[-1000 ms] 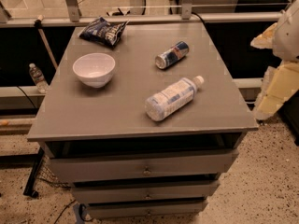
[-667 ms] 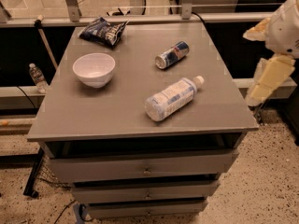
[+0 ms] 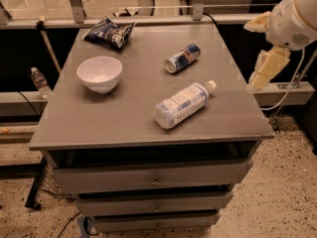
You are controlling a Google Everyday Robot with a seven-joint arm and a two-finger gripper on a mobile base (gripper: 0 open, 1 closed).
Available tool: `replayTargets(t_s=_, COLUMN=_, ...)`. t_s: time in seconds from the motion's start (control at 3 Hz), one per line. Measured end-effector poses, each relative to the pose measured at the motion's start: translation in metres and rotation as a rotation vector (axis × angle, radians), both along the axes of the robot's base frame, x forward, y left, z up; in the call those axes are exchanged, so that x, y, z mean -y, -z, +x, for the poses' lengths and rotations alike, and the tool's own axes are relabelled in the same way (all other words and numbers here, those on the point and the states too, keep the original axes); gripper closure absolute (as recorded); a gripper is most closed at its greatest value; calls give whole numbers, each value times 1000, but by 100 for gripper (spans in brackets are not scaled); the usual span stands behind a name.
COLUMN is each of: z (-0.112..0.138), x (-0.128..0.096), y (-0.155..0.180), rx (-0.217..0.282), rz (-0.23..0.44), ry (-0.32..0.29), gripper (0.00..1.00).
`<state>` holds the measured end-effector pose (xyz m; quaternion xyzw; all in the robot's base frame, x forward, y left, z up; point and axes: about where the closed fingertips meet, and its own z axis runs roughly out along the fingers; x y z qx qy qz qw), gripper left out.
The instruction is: Place redbull can into white bowl
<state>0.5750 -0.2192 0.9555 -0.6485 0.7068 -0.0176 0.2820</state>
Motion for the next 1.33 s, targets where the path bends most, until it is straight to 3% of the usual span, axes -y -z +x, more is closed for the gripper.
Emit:
replayTargets(t_s=1.0, z=94, x=-32, y=7, rx=65, rz=-100, ry=-129, gripper=0)
replayTargets(t_s=1.33, z=120, x=-45, y=14, rx=80, rz=-108, ry=-148, gripper=0)
